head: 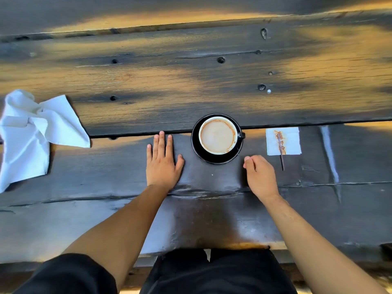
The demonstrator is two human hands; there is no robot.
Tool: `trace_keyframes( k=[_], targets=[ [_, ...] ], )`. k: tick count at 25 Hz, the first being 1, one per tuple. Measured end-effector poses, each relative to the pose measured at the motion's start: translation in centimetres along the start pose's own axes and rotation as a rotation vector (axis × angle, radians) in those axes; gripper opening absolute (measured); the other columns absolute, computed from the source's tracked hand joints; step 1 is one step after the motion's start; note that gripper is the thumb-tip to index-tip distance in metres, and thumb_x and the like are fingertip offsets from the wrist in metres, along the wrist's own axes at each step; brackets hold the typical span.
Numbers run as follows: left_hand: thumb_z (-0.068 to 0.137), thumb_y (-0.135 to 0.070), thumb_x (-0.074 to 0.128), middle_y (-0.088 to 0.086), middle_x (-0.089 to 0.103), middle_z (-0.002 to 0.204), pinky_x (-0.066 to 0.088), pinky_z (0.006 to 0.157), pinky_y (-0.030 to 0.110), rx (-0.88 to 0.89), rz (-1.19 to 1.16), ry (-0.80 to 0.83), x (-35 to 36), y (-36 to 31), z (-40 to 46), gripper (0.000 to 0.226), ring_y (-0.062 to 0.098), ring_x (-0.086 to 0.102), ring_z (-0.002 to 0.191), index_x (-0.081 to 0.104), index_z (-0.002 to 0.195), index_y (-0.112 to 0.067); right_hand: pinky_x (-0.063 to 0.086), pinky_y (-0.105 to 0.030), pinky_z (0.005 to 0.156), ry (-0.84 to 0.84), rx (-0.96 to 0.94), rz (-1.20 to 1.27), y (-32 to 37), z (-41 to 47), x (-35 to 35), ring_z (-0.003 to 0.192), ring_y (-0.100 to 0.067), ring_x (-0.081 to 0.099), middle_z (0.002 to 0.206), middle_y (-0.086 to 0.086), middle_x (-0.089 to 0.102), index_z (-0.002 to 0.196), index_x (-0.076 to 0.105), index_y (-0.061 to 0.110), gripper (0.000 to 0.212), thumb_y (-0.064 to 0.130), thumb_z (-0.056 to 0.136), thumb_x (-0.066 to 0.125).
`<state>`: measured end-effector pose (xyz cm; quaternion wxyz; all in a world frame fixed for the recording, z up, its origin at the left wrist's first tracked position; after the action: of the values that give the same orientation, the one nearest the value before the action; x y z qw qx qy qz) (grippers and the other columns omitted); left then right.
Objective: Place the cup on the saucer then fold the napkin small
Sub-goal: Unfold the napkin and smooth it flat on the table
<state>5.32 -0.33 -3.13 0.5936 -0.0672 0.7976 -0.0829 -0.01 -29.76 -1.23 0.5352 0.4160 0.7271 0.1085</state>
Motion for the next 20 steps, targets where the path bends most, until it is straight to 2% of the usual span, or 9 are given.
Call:
trace_keyframes(
  k=[4,6,10,14,18,20],
  targets=[
    [0.100,-0.035,0.041,0.012,0.009,0.170,0.007,0.128,0.047,0.005,-0.027,0.094,-0.3,0.6,-4.7,0.067,0.029,0.006,0.157,0.022,0.159,-0.010,0.031,-0.032,0.072,0.033,-0.022,-0.115,0.1,-3.0,0.9,0.078,-0.024,0.048,0.075,0.000,0.046,0.067,0.047,0.012,0.037,0.023,0.103,0.045],
    [0.101,-0.033,0.042,0.012,0.007,0.170,0.007,0.128,0.046,0.026,-0.011,0.140,0.0,1.1,-8.2,0.067,0.029,0.005,0.158,0.020,0.160,-0.010,0.037,-0.035,0.076,0.057,-0.035,-0.173,0.0,-4.8,1.4,0.081,-0.026,0.048,0.076,-0.001,0.043,0.064,0.044,0.016,0.038,0.023,0.102,0.048],
    [0.101,-0.034,0.040,0.009,0.000,0.170,0.004,0.128,0.044,0.058,0.023,0.203,1.1,2.7,-14.0,0.068,0.026,-0.002,0.158,0.015,0.161,-0.014,0.045,-0.037,0.086,0.114,-0.025,-0.252,-1.3,-8.7,2.7,0.092,-0.026,0.052,0.087,-0.003,0.047,0.073,0.059,0.010,0.031,0.027,0.099,0.053],
    [0.096,-0.029,0.043,0.009,-0.004,0.170,0.002,0.128,0.043,0.082,0.012,0.241,1.7,3.7,-18.0,0.073,0.026,-0.004,0.158,0.013,0.161,-0.013,0.047,-0.039,0.090,0.148,0.003,-0.306,-2.4,-13.0,4.5,0.099,-0.032,0.054,0.096,-0.010,0.053,0.082,0.065,0.005,0.031,0.027,0.098,0.051],
    [0.095,-0.028,0.041,0.008,-0.003,0.170,0.005,0.128,0.042,0.061,0.006,0.288,2.1,5.1,-21.8,0.071,0.025,-0.004,0.158,0.018,0.160,-0.014,0.049,-0.041,0.087,0.207,-0.014,-0.409,-2.6,-16.8,6.4,0.103,-0.031,0.053,0.095,-0.005,0.049,0.081,0.057,0.012,0.027,0.030,0.098,0.046],
    [0.094,-0.027,0.044,0.011,0.011,0.169,0.015,0.127,0.043,0.037,0.004,0.302,2.0,6.0,-24.1,0.065,0.028,0.010,0.157,0.030,0.156,-0.013,0.049,-0.040,0.086,0.259,-0.033,-0.453,-2.5,-18.1,7.1,0.103,-0.030,0.053,0.094,-0.003,0.048,0.079,0.052,0.016,0.024,0.031,0.096,0.045]
  ],
)
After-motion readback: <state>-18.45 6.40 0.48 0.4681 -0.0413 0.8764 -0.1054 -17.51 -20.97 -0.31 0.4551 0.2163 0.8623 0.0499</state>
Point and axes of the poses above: each hand's wrist, its own z-axis towards the middle knuckle, its own x-axis out of the palm, y = z × x, the point moved 5 cm from there along z, towards the middle knuckle
